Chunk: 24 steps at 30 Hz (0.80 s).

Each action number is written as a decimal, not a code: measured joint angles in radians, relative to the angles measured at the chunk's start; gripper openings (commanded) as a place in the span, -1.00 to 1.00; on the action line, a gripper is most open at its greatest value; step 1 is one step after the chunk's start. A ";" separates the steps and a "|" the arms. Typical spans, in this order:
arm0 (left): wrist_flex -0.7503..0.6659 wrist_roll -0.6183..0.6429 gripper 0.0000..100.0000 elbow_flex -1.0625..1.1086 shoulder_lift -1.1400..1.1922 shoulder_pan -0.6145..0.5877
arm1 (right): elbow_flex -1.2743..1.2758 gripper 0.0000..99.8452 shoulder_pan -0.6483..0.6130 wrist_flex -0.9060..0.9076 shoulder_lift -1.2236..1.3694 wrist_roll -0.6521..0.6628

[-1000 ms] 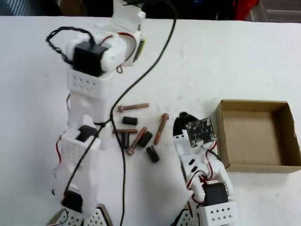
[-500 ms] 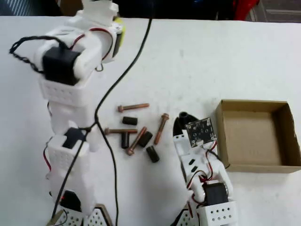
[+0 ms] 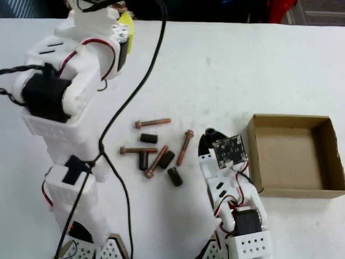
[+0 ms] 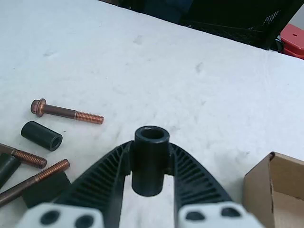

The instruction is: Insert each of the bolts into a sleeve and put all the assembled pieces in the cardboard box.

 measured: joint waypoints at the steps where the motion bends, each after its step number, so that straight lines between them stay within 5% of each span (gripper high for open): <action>1: 0.000 0.000 -0.96 -0.002 -0.005 0.000 | 0.000 -0.97 0.000 0.000 0.000 0.000; 8: 0.000 0.000 -0.96 0.021 0.009 0.000 | 0.000 -0.97 0.000 0.000 0.000 0.000; 24: 0.000 0.000 -0.96 0.460 0.044 -0.114 | 0.000 -0.97 0.000 0.000 0.000 0.000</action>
